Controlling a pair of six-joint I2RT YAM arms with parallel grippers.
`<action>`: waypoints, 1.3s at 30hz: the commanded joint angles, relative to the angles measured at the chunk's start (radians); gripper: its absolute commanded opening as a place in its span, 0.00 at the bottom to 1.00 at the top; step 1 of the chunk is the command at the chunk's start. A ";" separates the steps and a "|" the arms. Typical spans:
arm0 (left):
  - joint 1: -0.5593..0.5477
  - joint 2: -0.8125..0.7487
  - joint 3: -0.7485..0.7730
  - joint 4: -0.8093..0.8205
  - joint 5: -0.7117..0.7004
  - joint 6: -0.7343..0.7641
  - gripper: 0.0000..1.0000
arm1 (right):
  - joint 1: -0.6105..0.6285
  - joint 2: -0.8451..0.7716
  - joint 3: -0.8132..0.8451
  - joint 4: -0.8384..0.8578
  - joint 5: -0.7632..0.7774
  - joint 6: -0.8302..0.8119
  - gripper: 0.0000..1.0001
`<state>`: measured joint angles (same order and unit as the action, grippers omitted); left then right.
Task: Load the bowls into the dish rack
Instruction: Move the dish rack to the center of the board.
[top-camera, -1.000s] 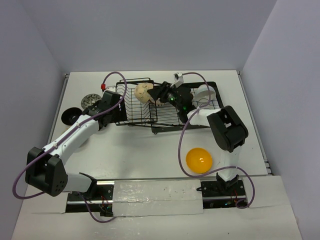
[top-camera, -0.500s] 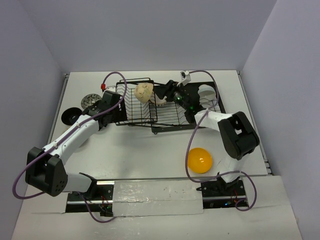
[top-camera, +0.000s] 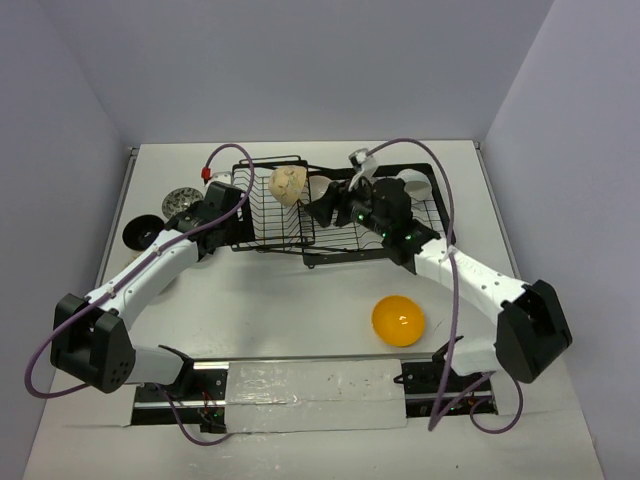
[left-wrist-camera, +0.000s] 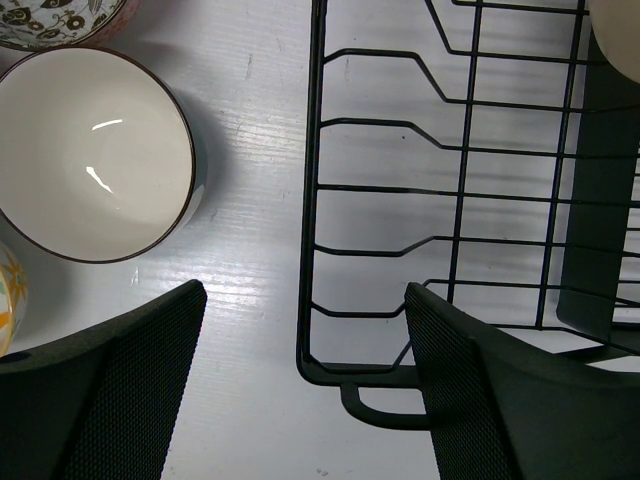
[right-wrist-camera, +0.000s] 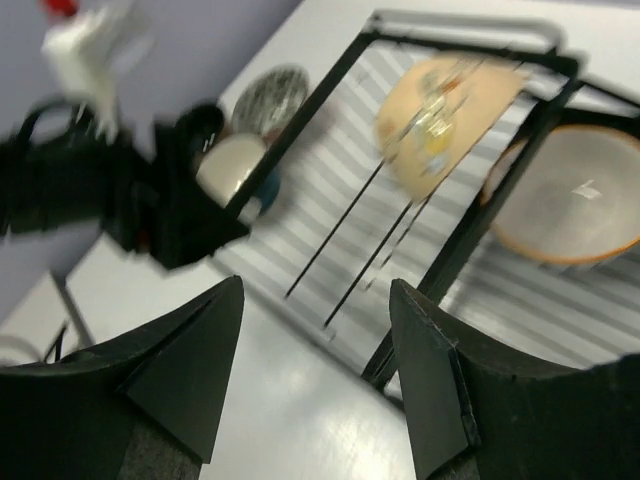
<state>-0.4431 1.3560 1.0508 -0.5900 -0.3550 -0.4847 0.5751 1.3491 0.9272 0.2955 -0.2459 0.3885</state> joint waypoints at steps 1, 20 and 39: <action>0.012 -0.032 0.005 -0.047 -0.084 0.009 0.85 | 0.075 -0.095 -0.048 -0.185 0.036 -0.117 0.67; 0.035 -0.041 0.000 -0.059 -0.131 -0.003 0.86 | 0.109 -0.093 -0.140 -0.145 -0.007 -0.094 0.68; 0.043 -0.109 -0.002 -0.013 -0.039 0.026 0.87 | 0.154 -0.001 0.005 -0.202 -0.050 -0.145 0.68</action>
<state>-0.4076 1.2907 1.0508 -0.6044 -0.4061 -0.4866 0.7181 1.3323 0.8539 0.0856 -0.2806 0.2764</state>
